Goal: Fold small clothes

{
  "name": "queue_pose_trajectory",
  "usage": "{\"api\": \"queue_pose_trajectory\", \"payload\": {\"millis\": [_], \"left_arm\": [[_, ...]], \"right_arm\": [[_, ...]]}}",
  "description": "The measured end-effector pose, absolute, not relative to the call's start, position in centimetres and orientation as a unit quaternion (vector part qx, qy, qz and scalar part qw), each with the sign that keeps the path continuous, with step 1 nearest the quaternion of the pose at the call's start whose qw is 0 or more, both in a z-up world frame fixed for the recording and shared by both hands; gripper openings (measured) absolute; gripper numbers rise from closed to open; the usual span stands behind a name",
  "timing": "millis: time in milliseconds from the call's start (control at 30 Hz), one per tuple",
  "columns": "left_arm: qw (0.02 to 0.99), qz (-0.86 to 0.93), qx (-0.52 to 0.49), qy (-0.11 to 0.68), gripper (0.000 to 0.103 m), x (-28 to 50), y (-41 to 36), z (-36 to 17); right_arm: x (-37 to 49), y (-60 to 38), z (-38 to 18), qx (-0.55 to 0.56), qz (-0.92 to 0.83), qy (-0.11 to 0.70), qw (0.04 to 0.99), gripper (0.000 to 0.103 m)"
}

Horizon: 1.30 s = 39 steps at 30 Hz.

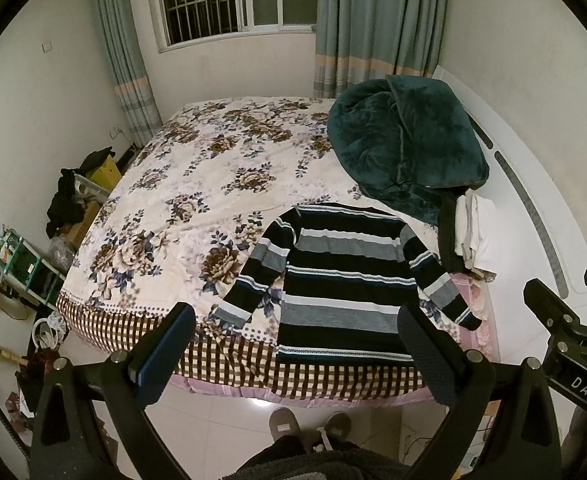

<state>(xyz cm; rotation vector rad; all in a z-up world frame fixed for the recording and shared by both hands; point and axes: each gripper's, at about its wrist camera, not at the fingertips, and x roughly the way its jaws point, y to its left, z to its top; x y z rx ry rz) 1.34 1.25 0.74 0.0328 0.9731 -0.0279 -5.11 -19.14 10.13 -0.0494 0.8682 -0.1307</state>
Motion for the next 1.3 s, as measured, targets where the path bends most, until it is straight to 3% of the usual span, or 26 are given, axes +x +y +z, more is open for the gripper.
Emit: {"api": "queue_pose_trajectory", "payload": {"millis": [233, 400, 500, 567, 633, 700, 1033, 1200, 1300], "left_arm": [[0.887, -0.009, 0.021, 0.462, 0.103, 3.9, 0.2, 0.1], [0.893, 0.016, 0.036, 0.447, 0.103, 7.8, -0.2, -3.6], [0.893, 0.025, 0.056, 0.446, 0.103, 11.1, -0.8, -8.0], [0.884, 0.026, 0.063, 0.462, 0.103, 12.8, -0.7, -11.9], [0.864, 0.024, 0.067, 0.498, 0.103, 15.7, -1.8, -16.1], [0.848, 0.02, 0.072, 0.525, 0.103, 18.3, -3.4, -20.0], [0.77, 0.081, 0.111, 0.624, 0.103, 27.1, -8.2, -40.0], [0.742, 0.101, 0.098, 0.655, 0.103, 29.8, -8.6, -47.0], [0.733, 0.112, 0.091, 0.664, 0.103, 31.5, -8.8, -50.7]], "right_arm": [[-3.8, -19.2, 10.6, -0.005, -0.065, 0.427, 0.902, 0.103], [-0.9, -23.5, 5.9, 0.07, -0.104, 0.459, 0.879, 0.103], [0.0, -29.2, -0.6, 0.133, -0.173, 0.488, 0.845, 0.101], [0.0, -33.3, -5.1, 0.196, -0.211, 0.5, 0.817, 0.09], [-0.2, -37.0, -9.6, 0.242, -0.249, 0.511, 0.786, 0.065], [-0.2, -40.6, -14.4, 0.28, -0.286, 0.522, 0.753, 0.057], [1.1, -60.2, -44.5, 0.547, -0.4, 0.469, 0.567, 0.065], [2.3, -67.1, -53.3, 0.603, -0.444, 0.388, 0.538, 0.071], [4.2, -69.8, -57.2, 0.6, -0.45, 0.391, 0.533, 0.071]]}}
